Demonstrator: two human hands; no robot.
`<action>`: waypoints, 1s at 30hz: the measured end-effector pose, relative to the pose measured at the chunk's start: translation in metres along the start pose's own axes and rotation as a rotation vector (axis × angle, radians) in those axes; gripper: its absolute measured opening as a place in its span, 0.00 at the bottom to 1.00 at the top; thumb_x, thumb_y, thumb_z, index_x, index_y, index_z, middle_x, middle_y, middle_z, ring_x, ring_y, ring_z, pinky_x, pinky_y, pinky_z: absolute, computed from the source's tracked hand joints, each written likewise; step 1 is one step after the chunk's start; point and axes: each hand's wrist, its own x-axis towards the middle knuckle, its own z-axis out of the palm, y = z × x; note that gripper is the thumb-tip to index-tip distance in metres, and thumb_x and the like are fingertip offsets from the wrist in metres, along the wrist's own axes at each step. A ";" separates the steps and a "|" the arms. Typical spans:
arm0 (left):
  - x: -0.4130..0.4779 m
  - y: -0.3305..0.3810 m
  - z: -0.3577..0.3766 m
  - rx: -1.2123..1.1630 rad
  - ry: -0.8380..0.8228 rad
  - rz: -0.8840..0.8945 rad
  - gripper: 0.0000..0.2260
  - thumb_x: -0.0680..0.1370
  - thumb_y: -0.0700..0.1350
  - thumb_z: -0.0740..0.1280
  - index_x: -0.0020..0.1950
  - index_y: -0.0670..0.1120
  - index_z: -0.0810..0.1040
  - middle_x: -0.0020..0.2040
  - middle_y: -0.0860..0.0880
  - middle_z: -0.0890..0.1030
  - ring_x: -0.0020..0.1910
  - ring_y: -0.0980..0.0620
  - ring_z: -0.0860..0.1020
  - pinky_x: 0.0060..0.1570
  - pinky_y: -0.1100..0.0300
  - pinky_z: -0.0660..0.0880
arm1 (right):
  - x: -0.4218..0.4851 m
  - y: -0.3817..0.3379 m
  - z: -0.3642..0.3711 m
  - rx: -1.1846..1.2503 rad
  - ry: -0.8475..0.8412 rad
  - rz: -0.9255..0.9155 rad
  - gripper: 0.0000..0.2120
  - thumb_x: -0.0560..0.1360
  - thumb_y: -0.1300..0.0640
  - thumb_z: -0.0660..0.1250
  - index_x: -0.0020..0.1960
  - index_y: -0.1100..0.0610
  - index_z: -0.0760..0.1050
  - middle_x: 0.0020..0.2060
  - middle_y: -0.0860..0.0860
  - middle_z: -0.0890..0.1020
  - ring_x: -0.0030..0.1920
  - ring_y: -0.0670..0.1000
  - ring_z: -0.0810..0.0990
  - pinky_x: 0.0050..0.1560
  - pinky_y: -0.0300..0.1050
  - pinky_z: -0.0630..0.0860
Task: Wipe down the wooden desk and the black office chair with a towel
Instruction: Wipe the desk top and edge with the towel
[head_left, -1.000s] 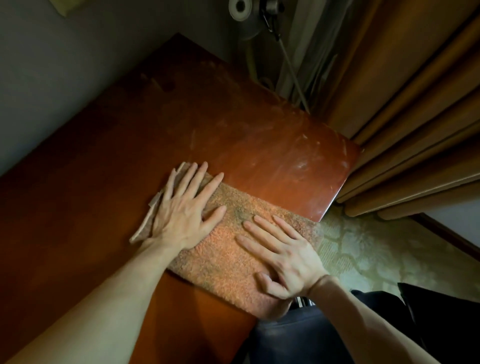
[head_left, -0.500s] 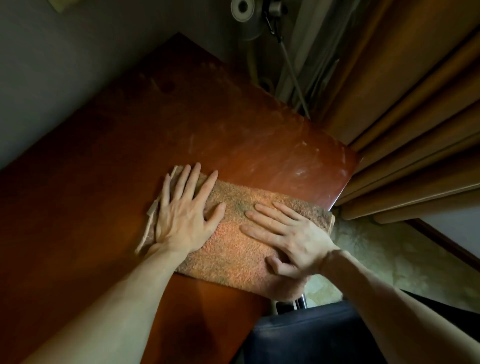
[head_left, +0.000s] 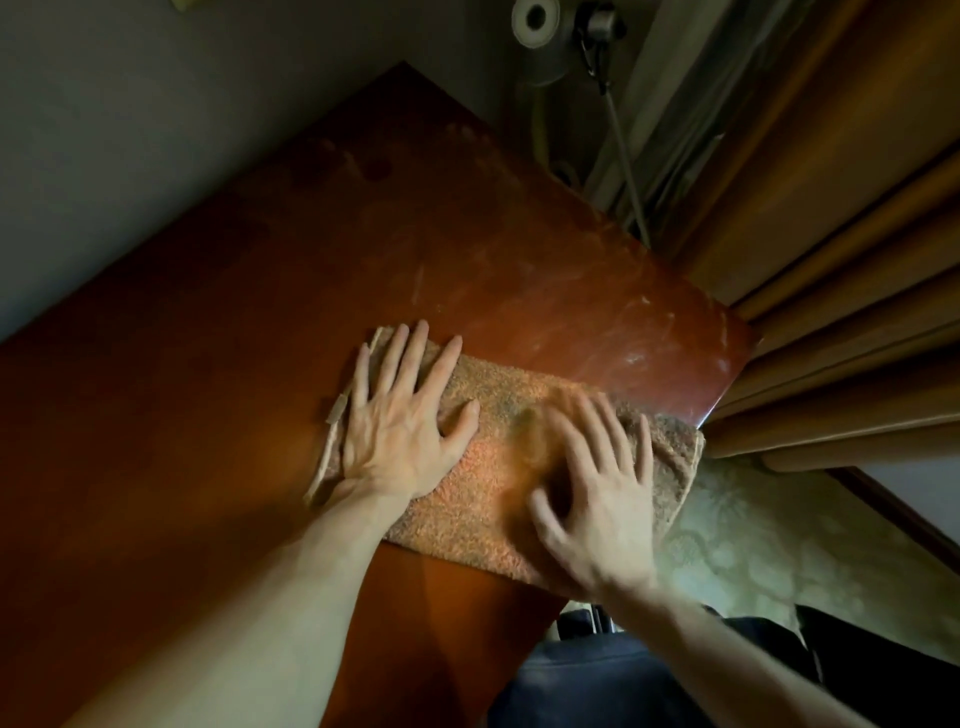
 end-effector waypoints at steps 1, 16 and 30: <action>-0.001 0.000 0.000 -0.003 0.001 -0.003 0.32 0.81 0.66 0.52 0.84 0.55 0.59 0.84 0.44 0.58 0.84 0.45 0.53 0.80 0.38 0.50 | -0.003 -0.017 0.005 0.040 0.017 0.201 0.37 0.75 0.39 0.58 0.81 0.51 0.61 0.83 0.53 0.57 0.83 0.51 0.49 0.82 0.60 0.40; -0.002 0.000 0.004 -0.010 0.073 -0.021 0.31 0.82 0.65 0.54 0.83 0.53 0.62 0.83 0.42 0.61 0.83 0.44 0.55 0.80 0.37 0.52 | 0.028 -0.046 0.026 -0.128 0.021 0.426 0.42 0.77 0.38 0.55 0.84 0.58 0.53 0.83 0.60 0.54 0.83 0.58 0.48 0.81 0.64 0.45; -0.009 0.005 -0.007 -0.118 0.011 -0.264 0.33 0.82 0.64 0.51 0.84 0.50 0.57 0.84 0.40 0.51 0.84 0.44 0.46 0.79 0.33 0.41 | 0.069 -0.026 0.022 -0.107 0.009 0.216 0.40 0.77 0.37 0.54 0.84 0.54 0.54 0.83 0.56 0.54 0.83 0.53 0.47 0.82 0.59 0.43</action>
